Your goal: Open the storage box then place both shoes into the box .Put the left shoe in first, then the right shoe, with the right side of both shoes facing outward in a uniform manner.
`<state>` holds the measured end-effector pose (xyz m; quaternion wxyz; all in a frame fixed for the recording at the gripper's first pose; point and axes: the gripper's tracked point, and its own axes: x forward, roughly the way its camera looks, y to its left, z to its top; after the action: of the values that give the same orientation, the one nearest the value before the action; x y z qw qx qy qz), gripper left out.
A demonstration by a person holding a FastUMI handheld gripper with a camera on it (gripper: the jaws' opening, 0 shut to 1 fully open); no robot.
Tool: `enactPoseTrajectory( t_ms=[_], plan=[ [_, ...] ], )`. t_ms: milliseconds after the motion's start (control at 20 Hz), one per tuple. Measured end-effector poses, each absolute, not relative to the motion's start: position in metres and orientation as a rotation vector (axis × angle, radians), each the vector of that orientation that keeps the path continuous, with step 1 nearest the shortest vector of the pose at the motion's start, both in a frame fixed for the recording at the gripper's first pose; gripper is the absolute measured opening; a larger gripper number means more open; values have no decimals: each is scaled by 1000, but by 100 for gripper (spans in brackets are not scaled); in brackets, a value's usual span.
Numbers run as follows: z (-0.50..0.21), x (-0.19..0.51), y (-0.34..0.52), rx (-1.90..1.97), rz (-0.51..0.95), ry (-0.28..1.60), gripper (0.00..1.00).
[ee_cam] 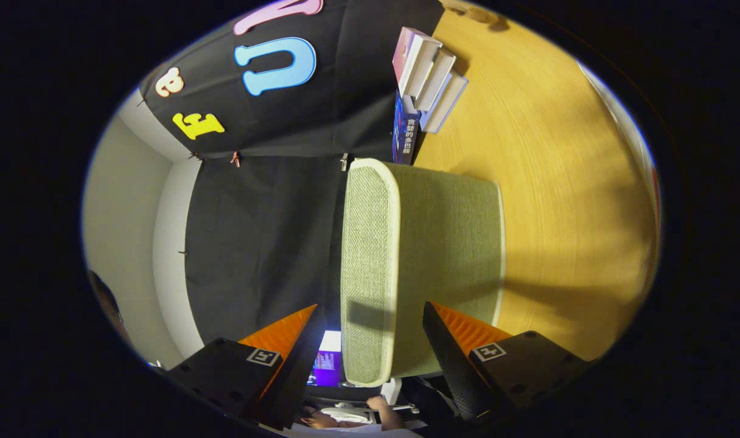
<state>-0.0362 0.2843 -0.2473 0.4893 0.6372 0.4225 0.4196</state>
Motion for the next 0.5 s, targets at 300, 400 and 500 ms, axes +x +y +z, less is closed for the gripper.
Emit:
enactPoseTrajectory(
  t_ms=[300, 400, 500],
  plan=[
    [-238, -37, 298, 1711, 1020, 1070, 52],
    [-232, -33, 292, 1678, 1019, 1023, 10],
    [-216, -37, 291, 1629, 1035, 1008, 5]
  ],
)
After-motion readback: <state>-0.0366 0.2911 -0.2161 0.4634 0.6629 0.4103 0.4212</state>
